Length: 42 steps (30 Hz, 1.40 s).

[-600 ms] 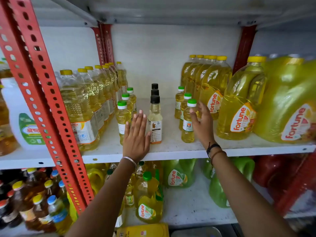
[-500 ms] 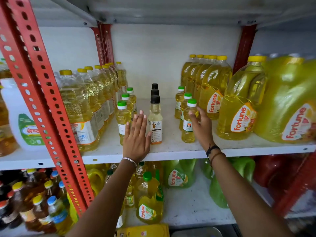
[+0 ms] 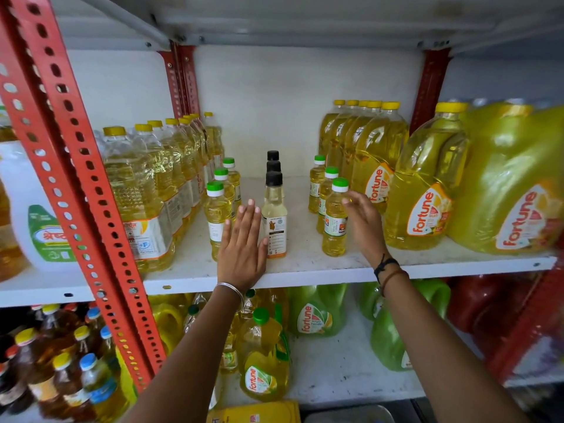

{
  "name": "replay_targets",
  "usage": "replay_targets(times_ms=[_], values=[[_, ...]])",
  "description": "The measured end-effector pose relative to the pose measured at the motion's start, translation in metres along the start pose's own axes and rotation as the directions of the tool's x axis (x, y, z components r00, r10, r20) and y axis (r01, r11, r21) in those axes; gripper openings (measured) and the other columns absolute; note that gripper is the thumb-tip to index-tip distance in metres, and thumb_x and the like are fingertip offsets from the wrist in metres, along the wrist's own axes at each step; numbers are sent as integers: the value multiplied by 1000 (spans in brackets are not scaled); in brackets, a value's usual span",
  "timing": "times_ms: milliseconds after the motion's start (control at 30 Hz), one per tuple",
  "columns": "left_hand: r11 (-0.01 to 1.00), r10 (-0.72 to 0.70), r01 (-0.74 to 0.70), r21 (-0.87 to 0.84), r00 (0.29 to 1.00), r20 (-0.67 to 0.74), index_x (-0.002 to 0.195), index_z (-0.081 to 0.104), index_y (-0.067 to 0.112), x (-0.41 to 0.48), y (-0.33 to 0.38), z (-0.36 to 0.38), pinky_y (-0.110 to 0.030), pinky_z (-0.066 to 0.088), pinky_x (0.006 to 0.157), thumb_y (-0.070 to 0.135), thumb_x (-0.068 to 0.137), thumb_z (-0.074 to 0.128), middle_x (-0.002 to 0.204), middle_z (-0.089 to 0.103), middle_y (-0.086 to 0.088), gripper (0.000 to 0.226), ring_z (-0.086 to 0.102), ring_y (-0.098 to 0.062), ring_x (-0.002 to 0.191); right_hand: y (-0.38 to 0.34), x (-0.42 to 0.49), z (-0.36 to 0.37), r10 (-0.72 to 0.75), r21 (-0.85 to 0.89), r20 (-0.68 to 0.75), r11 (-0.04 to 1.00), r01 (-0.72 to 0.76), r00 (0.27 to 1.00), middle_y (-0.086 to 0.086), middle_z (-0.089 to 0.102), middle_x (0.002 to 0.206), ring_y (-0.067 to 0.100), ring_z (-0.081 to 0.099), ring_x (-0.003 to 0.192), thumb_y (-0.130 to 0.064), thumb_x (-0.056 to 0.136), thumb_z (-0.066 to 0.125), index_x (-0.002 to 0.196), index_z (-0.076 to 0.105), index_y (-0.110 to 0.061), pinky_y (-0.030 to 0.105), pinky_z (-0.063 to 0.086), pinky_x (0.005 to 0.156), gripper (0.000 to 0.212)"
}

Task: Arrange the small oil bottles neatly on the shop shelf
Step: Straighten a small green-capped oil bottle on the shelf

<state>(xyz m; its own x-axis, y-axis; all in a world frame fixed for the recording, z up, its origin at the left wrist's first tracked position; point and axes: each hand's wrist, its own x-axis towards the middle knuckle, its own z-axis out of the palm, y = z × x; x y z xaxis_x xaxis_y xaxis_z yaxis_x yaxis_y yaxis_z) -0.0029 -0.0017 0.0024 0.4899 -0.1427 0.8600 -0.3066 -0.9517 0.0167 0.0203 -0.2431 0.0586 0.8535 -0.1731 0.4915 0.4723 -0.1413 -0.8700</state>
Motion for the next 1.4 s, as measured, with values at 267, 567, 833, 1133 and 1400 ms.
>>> replay_targets(times_ms=[267, 567, 833, 1133, 1400], values=[[1000, -3, 3, -14, 1000, 3, 149, 16, 5, -1, 0, 0, -37, 1, 118, 30, 96, 29, 156, 14, -8, 60, 0, -17, 147, 8, 10, -10, 2, -16, -15, 1000, -2, 1000, 7, 69, 109, 22, 64, 104, -38, 78, 71, 105, 63, -19, 36, 54, 86, 34], [1000, -6, 6, -17, 1000, 15, 149, 15, 6, -1, 0, 0, -37, 1, 118, 30, 97, 29, 157, 13, -8, 60, -1, -16, 147, -5, 16, -9, -51, -7, 44, 999, 51, 998, 8, 71, 106, 19, 66, 101, -26, 83, 69, 106, 67, -15, 33, 51, 88, 26], [1000, -9, 9, -6, 999, 36, 149, 15, 5, -1, 0, 0, -38, 1, 118, 31, 97, 27, 157, 13, -8, 60, 0, -16, 147, -6, 9, -22, -127, -62, 11, 990, 127, 992, 10, 72, 96, 13, 66, 86, -20, 84, 67, 102, 69, -7, 22, 52, 77, 22], [1000, -18, 19, -21, 998, 52, 150, 9, 7, -1, 1, 0, -38, 1, 118, 32, 97, 26, 157, 11, -7, 60, 0, -16, 147, -11, 4, -30, -176, -103, 58, 978, 182, 983, 9, 72, 93, 16, 66, 86, -16, 84, 66, 99, 69, -11, 19, 52, 75, 16], [1000, -18, 19, -12, 997, 77, 149, 12, 4, -1, 0, -1, -37, 0, 118, 32, 98, 27, 158, 10, -7, 61, 1, -17, 147, -9, -1, -33, -157, -48, -10, 987, 156, 988, -3, 69, 93, -3, 65, 81, -8, 91, 54, 100, 67, -15, 32, 55, 83, 17]])
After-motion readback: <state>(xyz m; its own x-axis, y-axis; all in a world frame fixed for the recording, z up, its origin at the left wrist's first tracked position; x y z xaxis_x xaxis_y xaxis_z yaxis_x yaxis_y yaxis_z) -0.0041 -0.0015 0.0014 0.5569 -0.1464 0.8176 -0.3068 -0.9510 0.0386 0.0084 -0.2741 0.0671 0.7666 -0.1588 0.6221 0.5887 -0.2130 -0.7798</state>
